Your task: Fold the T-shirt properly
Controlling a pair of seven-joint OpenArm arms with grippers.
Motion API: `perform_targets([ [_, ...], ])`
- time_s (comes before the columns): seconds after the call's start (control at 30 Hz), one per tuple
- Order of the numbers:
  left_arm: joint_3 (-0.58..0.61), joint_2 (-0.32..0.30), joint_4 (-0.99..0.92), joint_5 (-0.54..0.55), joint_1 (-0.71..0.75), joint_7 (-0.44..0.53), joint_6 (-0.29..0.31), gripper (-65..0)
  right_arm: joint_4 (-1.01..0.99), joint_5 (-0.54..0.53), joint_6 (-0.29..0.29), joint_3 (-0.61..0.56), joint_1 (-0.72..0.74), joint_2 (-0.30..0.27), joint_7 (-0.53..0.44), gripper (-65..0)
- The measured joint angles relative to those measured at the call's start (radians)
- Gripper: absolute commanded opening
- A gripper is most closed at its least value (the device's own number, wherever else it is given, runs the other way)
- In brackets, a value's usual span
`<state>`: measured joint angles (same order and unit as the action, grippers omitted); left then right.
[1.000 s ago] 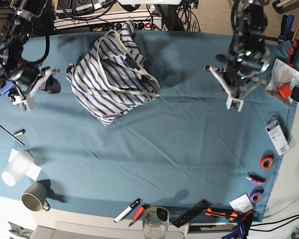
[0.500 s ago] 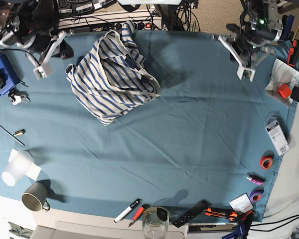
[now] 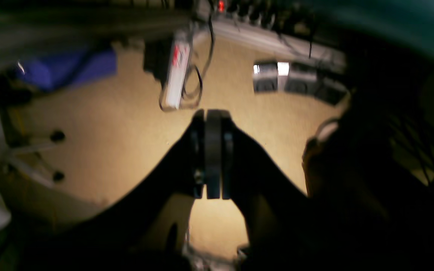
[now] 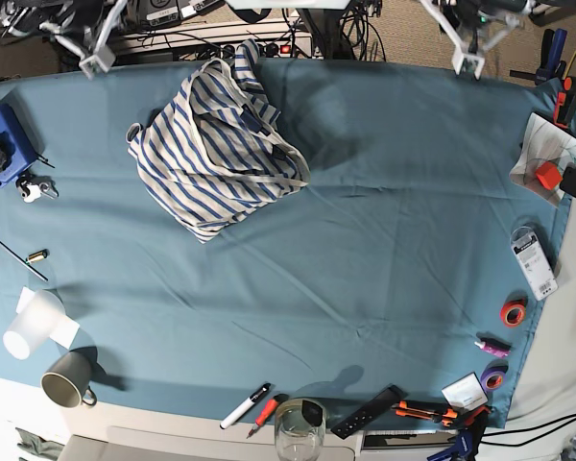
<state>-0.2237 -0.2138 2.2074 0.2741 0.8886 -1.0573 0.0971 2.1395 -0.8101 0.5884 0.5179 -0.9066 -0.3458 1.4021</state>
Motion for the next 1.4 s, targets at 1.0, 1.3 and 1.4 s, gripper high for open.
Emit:
perform_targets([
  [1.0, -0.001, 0.008, -0.882, -0.003, -0.239, 0.600, 0.034, -65.0, -0.995, 0.397, 0.014, -0.634, 0.464, 0.001, -0.406, -65.0],
  [1.3, -0.001, 0.039, -1.361, -0.013, -0.423, 0.813, 0.031, -65.0, -1.352, 0.631, 0.008, -0.696, 0.605, 0.132, -0.814, -65.0],
  [1.4, 0.000, 0.060, -1.506, -0.029, -0.487, 0.917, 0.031, -65.0, -1.441, 0.742, -0.092, -0.695, 0.614, 0.173, -1.078, -65.0],
])
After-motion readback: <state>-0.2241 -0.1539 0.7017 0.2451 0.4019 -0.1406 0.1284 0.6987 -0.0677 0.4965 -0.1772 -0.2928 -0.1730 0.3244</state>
